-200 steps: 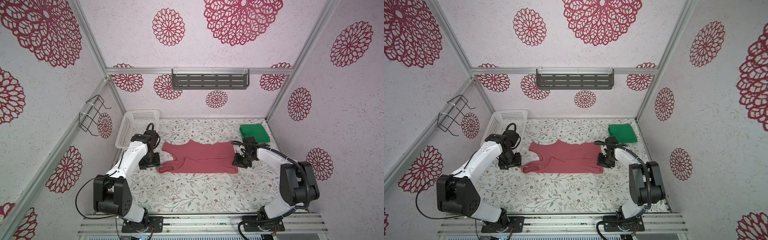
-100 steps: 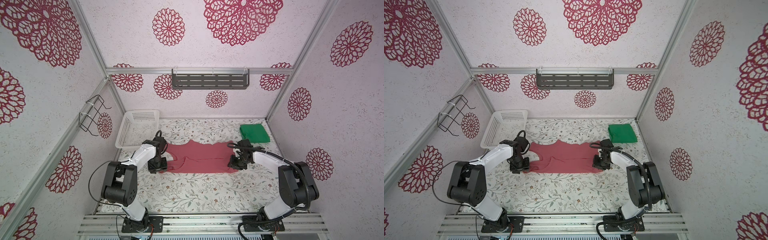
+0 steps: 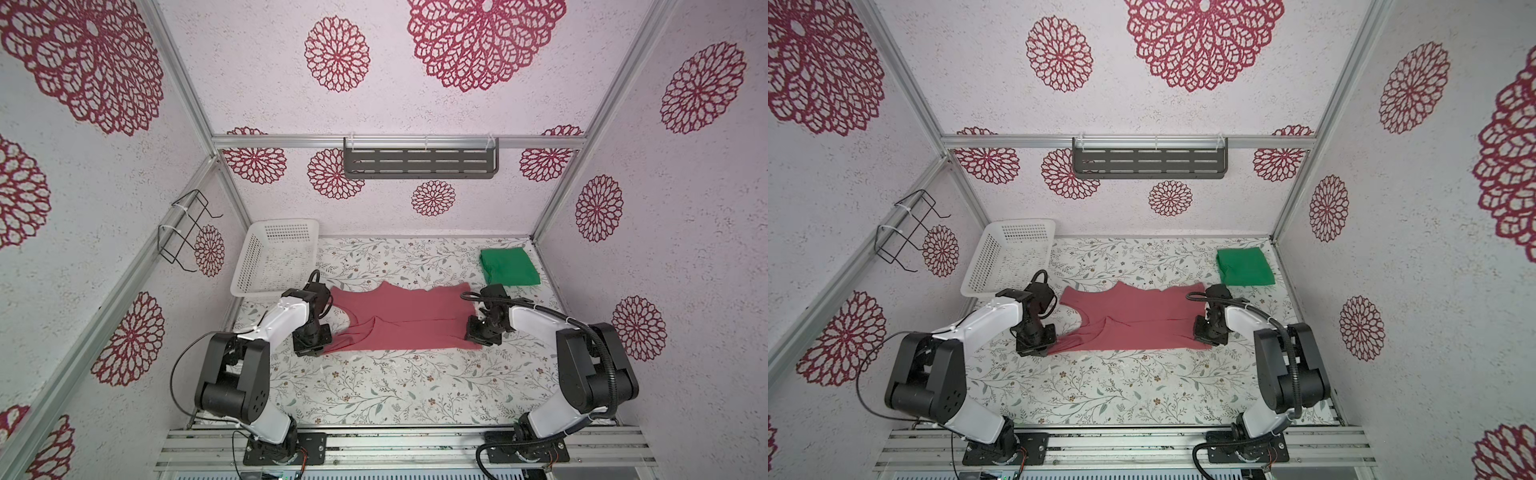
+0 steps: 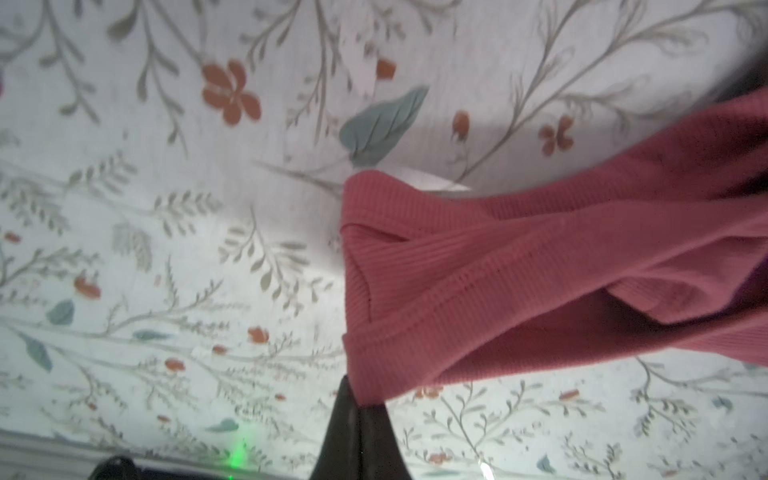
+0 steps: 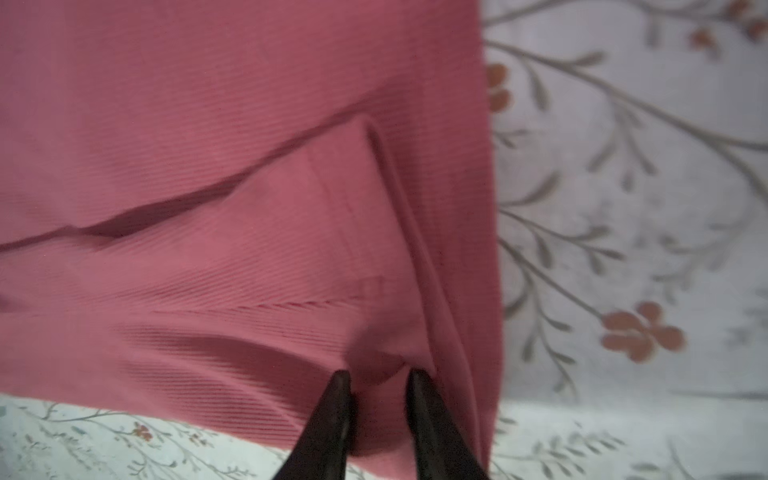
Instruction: Fold and stack the tank tops
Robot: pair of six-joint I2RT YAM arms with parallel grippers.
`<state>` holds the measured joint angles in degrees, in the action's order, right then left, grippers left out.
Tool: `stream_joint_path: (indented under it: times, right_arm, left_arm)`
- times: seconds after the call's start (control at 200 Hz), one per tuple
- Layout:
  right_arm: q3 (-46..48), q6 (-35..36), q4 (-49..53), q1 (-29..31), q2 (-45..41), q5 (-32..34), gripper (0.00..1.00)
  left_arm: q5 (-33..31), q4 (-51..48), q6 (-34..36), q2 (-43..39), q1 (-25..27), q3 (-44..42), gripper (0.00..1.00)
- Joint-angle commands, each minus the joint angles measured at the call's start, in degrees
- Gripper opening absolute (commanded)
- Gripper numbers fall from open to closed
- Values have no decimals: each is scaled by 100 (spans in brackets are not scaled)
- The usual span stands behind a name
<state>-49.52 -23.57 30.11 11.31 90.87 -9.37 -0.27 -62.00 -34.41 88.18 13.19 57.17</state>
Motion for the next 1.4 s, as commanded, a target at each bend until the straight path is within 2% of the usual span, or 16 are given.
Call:
stream_joint_path:
  times: [0.0, 0.15, 0.36, 0.485, 0.67, 0.71, 0.821, 0.896, 0.981, 1.151, 1.286, 1.396]
  right_arm:
    - [68, 116, 862, -128, -330, 485, 29]
    - [-46, 208, 896, -129, -370, 303, 29]
    - [-489, 287, 908, -186, -351, 87, 29]
    - [-602, 335, 926, -251, -562, -85, 29]
    - [-534, 362, 826, -251, -730, -298, 29]
    - [-525, 371, 790, -245, -698, -303, 29]
    - [-575, 371, 683, -244, -577, -285, 30]
    - [-608, 353, 570, -248, -490, -298, 30]
    - [-673, 344, 523, -231, -366, -337, 30]
    - [-647, 312, 419, -177, -257, -377, 30]
    - [-637, 283, 334, -122, -117, -405, 30]
    - [-690, 234, 303, -31, 11, -397, 26]
  left_arm:
    - [270, -704, -369, -514, 79, 58, 0]
    - [180, -791, -200, -450, 114, 280, 0]
    - [376, -416, 195, 694, 1, 727, 0]
    - [385, -330, 464, 1247, -246, 1002, 0]
    - [264, -371, 794, 1616, -792, 1139, 0]
    - [287, -338, 837, 1660, -911, 1132, 5]
    - [318, -313, 907, 1737, -1040, 1217, 31]
    - [308, -313, 915, 1598, -1029, 1266, 41]
    - [295, -376, 921, 1275, -1038, 1260, 60]
    - [-248, -1110, 752, 369, -1029, 1379, 72]
    - [-624, -1788, 493, -291, -976, 1742, 75]
    - [-409, -1703, 68, -626, -479, 1985, 59]
